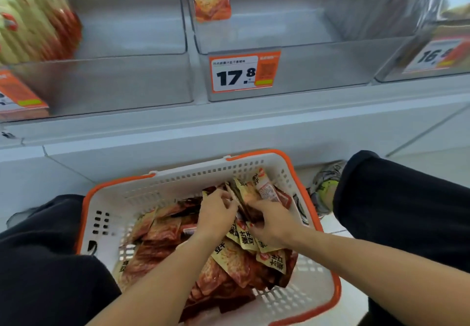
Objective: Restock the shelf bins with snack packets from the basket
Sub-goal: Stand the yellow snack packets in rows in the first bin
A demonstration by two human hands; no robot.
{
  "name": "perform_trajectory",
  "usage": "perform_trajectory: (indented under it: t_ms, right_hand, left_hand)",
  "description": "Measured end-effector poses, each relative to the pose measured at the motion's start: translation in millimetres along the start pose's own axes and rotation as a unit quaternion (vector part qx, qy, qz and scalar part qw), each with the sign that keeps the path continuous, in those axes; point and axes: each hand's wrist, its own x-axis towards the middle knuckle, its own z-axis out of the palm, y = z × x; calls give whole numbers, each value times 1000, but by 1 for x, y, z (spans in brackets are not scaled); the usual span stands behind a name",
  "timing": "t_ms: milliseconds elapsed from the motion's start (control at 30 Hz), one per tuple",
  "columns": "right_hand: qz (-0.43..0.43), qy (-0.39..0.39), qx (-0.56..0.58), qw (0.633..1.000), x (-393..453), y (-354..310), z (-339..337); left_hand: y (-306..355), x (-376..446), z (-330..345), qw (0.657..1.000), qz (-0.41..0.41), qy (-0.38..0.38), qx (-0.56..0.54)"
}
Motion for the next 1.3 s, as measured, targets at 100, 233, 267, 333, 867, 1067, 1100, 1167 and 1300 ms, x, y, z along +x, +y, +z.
perform_trajectory:
  t_ms: [100, 233, 267, 333, 867, 1067, 1100, 1167, 1300]
  right_hand:
    - [14, 24, 81, 996, 0, 2, 7]
    - [85, 40, 112, 989, 1, 9, 3]
    - [103, 39, 111, 988, 2, 11, 3]
    - [116, 39, 116, 986, 3, 12, 5]
    - [145, -12, 42, 988, 30, -20, -28]
    - [109, -67, 246, 961, 42, -51, -52]
    - [89, -86, 274, 954, 44, -58, -56]
    - [54, -131, 302, 943, 45, -76, -67]
    - [14, -168, 296, 940, 47, -120, -87]
  left_hand:
    - [1, 6, 4, 1000, -20, 0, 6]
    - [-4, 11, 5, 999, -34, -3, 12]
    - [-5, 11, 5, 999, -35, -9, 9]
    - [-5, 11, 6, 999, -34, -19, 4]
    - [-4, 1, -42, 982, 4, -169, 81]
    - [7, -4, -106, 985, 44, -140, 94]
    - [8, -3, -118, 987, 42, -132, 86]
    - [12, 1, -141, 985, 39, -144, 82]
    - [28, 1, -197, 970, 70, -216, 90]
